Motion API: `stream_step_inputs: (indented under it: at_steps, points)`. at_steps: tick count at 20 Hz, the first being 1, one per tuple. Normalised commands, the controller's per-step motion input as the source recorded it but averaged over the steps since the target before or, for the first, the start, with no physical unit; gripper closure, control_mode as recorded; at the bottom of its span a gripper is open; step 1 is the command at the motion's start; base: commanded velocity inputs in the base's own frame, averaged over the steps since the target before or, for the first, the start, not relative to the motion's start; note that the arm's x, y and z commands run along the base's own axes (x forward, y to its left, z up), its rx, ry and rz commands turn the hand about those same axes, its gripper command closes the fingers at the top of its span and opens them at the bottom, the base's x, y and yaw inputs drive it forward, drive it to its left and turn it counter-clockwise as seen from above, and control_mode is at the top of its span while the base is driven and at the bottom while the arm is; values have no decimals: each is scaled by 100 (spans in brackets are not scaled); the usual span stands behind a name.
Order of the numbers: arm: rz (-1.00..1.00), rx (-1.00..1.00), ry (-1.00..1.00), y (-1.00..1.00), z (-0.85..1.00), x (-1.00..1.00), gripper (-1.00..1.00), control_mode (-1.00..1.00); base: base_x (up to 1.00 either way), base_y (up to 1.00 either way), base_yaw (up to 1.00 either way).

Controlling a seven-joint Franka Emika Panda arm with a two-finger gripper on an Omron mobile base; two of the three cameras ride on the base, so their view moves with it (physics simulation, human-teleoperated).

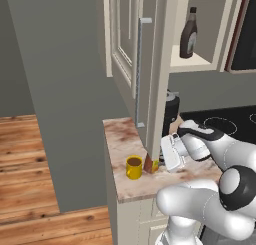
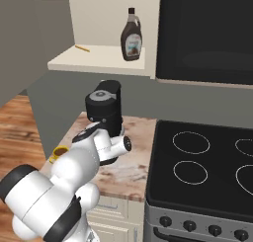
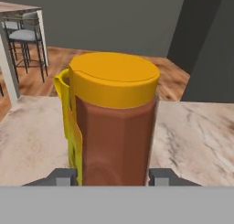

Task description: Pick the syrup bottle and honey bottle from the cabinet and place them next to the mug.

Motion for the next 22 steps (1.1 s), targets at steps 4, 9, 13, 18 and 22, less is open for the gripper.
stream_step_inputs:
  at_steps: [4,9,13,18,22]
  points:
    - [0,0,0,0,0,0,-100,-100,0,0,0]
    - [0,0,0,0,0,0,-100,-100,0,0,0]
    - [0,0,0,0,0,0,-100,-100,0,0,0]
    - [0,0,0,0,0,0,-100,-100,0,0,0]
    - [-1,1,-7,0,21,0,-100,-100,0,0,0]
